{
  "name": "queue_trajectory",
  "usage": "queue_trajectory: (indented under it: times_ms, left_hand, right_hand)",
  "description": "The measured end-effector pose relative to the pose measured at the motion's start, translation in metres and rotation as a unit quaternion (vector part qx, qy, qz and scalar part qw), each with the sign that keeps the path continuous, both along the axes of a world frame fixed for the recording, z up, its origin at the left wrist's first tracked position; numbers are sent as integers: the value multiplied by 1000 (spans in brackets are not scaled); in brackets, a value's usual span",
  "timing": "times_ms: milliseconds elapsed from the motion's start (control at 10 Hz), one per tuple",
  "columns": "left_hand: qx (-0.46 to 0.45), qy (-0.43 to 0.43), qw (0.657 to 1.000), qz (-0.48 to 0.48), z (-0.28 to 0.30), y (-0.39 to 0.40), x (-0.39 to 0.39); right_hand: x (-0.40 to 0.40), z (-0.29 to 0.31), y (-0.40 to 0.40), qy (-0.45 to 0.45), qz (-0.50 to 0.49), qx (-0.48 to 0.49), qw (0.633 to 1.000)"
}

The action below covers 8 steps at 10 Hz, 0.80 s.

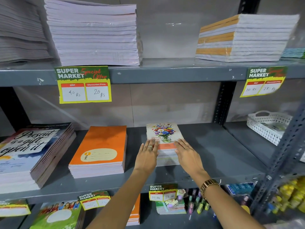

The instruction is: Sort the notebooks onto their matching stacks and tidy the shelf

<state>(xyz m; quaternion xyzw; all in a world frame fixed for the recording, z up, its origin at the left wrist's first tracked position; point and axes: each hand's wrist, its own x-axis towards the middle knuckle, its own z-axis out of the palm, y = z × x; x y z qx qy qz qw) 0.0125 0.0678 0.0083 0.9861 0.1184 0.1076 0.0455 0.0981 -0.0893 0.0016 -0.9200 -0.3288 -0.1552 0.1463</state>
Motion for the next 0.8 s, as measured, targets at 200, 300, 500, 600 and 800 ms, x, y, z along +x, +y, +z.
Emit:
queue_trajectory:
  times_ms: [200, 300, 500, 600, 800]
  left_hand:
    - [-12, -7, 1000, -10, -1, 2, -1]
    - [-14, 1, 1000, -14, 0, 3, -2]
    - [9, 53, 998, -26, 10, 3, -7]
    - [40, 71, 996, -43, 18, 7, -13]
    - [71, 23, 996, -44, 24, 26, -33]
  right_hand:
    - [-1, -3, 2, -11, -14, -26, 1000]
    - [-1, -3, 3, -21, -17, -26, 999]
    - [-4, -4, 3, -19, -23, -26, 999]
    - [-9, 0, 4, 5, -31, -48, 998]
    - [-27, 5, 12, 4, -58, -102, 993]
